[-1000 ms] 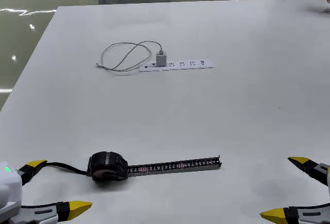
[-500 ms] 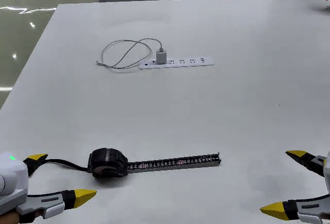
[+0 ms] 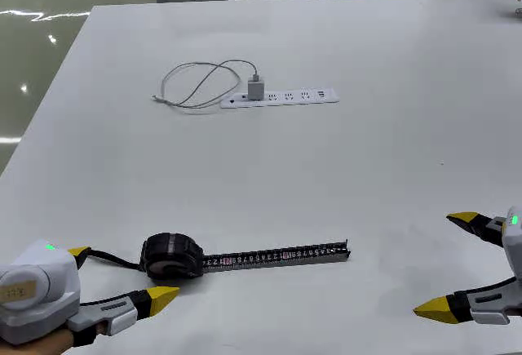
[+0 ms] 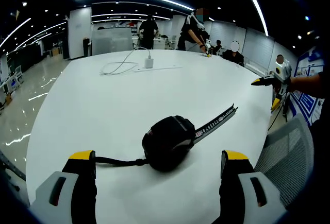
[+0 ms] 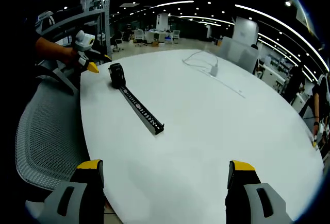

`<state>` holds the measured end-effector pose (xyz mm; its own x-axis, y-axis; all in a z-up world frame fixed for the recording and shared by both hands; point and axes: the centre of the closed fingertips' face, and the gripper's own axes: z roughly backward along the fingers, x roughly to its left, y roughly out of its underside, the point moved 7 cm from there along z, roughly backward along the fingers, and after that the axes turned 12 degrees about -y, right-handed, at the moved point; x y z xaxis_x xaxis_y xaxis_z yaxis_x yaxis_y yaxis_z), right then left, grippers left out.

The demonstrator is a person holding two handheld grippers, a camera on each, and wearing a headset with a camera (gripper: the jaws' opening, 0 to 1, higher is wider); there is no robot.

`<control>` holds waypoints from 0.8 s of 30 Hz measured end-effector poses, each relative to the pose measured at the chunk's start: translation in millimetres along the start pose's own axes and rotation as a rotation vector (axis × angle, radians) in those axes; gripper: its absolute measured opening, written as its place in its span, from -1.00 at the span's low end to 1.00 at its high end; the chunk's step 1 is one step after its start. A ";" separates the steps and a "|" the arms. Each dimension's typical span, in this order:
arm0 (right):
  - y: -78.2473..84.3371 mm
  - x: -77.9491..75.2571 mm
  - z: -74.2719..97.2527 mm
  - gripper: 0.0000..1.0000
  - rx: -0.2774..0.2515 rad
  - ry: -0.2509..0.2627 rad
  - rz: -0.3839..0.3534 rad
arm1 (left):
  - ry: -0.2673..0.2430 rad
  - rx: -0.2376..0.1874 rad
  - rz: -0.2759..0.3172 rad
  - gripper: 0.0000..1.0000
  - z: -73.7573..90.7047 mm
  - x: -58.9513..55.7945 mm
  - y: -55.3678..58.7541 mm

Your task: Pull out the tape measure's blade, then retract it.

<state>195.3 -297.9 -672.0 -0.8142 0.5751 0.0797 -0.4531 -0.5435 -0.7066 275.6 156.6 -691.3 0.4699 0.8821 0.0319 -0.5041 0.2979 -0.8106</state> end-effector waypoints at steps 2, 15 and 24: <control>-4.4 -2.2 -1.0 0.98 0.003 -0.007 0.014 | -0.015 -0.016 -0.004 0.98 -0.2 -3.7 -3.4; -26.6 -15.6 -18.7 0.98 0.084 -0.080 0.110 | -0.063 -0.024 0.028 0.98 -18.5 -9.5 -4.6; -38.0 -18.6 -35.7 0.98 0.130 -0.143 0.155 | -0.100 -0.001 0.009 0.98 -23.3 -13.2 -2.2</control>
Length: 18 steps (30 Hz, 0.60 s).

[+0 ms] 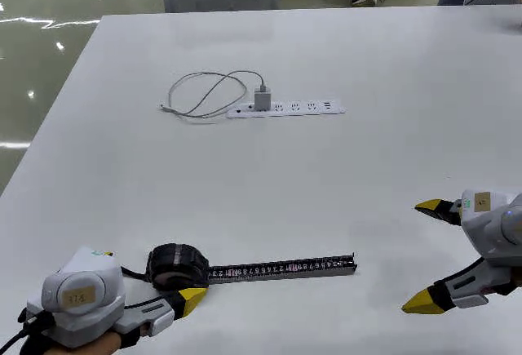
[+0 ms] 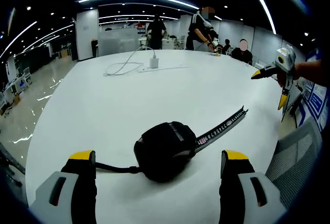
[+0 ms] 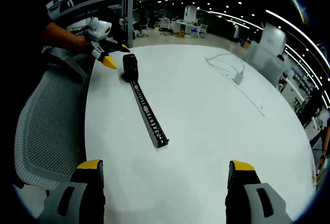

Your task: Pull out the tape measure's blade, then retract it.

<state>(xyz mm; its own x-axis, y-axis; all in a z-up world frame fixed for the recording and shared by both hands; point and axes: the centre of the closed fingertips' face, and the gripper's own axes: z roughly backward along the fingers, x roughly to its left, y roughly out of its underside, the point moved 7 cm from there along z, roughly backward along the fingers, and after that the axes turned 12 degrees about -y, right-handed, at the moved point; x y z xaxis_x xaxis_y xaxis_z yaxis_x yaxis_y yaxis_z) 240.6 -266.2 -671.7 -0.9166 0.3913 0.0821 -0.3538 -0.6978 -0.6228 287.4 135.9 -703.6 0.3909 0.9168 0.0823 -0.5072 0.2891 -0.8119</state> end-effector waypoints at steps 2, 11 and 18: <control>-1.6 -3.4 -3.9 0.98 0.010 -0.012 0.011 | 0.000 -0.007 0.007 0.98 -0.4 -3.0 -1.1; -11.0 -19.6 -27.2 0.98 0.052 -0.080 0.058 | 0.015 -0.027 -0.022 0.98 -7.0 -18.0 -4.9; -17.0 -27.8 -44.6 0.98 0.077 -0.124 0.083 | -0.015 -0.038 0.036 0.98 -11.9 -20.0 -9.8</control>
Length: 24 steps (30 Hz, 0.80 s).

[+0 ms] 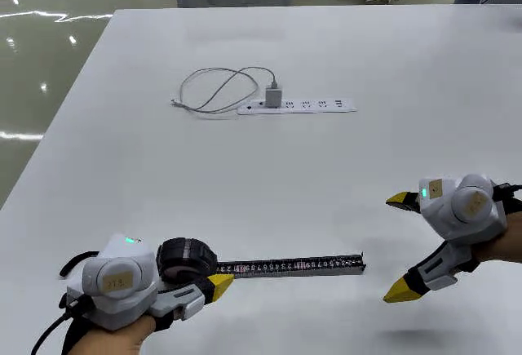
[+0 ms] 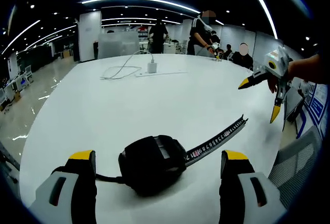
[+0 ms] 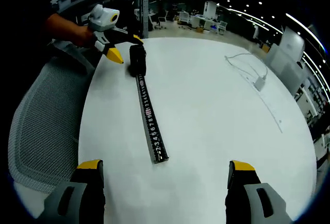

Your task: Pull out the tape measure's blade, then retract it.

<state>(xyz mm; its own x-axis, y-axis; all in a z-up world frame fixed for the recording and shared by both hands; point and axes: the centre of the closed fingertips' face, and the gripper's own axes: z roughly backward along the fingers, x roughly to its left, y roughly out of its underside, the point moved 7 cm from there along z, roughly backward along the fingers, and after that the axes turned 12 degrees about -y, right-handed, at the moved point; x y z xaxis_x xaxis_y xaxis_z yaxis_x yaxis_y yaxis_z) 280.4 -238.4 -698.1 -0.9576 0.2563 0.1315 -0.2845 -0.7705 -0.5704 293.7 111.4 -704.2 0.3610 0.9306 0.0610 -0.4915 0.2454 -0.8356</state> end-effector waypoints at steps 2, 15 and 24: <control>-1.9 -2.2 -4.6 0.98 0.008 -0.016 0.010 | -0.035 -0.045 0.014 0.98 0.4 1.0 -4.9; 0.5 -12.1 -28.2 0.98 0.078 -0.078 0.026 | -0.100 -0.061 0.016 0.98 -5.9 -0.5 1.4; -3.1 -11.0 -37.6 0.77 0.106 -0.110 0.105 | -0.108 -0.053 0.035 0.98 -13.8 -3.5 6.5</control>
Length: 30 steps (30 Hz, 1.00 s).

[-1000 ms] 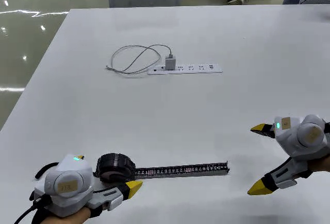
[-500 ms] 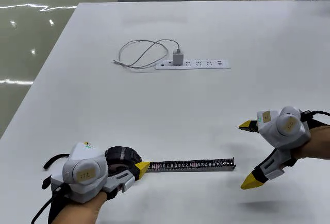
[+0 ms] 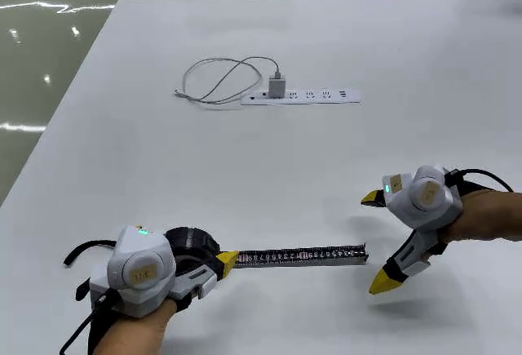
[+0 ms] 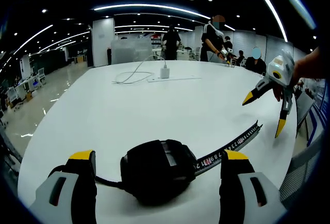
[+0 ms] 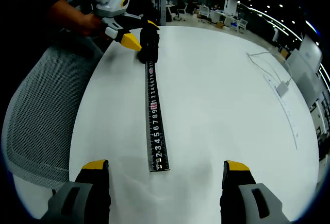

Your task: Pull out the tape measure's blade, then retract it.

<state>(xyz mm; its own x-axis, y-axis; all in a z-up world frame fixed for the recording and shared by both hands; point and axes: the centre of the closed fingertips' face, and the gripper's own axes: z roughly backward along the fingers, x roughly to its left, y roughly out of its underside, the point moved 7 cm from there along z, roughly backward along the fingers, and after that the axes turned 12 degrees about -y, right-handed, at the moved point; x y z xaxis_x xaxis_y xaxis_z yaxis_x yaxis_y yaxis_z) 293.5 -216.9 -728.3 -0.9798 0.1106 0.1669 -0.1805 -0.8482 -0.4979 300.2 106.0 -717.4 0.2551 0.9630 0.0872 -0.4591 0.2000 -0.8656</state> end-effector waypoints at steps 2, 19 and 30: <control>0.0 0.9 -2.2 0.66 -0.011 -0.017 -0.012 | -0.001 -0.001 -0.003 0.98 -0.9 -0.2 0.6; 3.2 2.4 -5.2 -0.26 0.036 -0.049 0.040 | -0.014 0.017 0.022 0.98 -3.2 2.7 3.1; 4.5 3.8 -9.6 -0.60 0.068 -0.060 0.045 | -0.013 0.011 0.016 0.98 -3.5 2.8 2.1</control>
<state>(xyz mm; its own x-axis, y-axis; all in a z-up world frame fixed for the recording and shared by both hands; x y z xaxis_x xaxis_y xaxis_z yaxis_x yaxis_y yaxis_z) 288.2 -215.3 -738.1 -0.9794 0.0420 0.1975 -0.1282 -0.8849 -0.4477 303.0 108.5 -720.7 0.2368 0.9683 0.0794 -0.4726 0.1862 -0.8614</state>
